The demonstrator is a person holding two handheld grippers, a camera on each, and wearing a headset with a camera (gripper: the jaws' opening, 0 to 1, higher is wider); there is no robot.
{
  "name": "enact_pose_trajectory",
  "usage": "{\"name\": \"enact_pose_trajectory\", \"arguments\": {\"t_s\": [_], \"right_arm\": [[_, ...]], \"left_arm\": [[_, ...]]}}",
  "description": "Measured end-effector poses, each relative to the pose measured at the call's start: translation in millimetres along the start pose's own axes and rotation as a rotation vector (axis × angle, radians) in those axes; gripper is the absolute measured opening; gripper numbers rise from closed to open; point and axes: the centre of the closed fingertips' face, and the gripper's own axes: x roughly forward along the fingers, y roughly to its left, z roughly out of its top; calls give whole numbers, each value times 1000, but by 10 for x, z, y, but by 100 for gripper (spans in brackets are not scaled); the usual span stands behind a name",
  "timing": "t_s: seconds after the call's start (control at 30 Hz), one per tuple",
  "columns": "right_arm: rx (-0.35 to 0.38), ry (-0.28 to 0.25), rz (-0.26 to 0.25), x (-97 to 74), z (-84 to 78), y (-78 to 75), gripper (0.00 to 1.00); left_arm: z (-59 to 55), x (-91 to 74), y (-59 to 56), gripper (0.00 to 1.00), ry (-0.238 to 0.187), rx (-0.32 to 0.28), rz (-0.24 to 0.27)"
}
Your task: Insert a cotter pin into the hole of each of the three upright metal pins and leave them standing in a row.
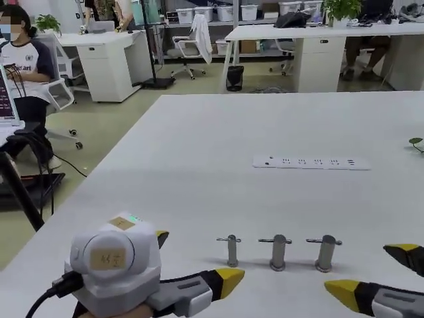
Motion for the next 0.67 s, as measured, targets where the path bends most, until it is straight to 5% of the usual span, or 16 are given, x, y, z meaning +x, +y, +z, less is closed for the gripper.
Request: {"name": "enact_pose_trajectory", "arguments": {"t_s": [0.37,0.67], "right_arm": [[63,-57,-110,-52,-11,64,70],[-51,-114,-156,-30,89,73,70]], "left_arm": [[-63,-9,-50,84,3,8,8],[-106,-6,-30,84,-12,7,26]]}}
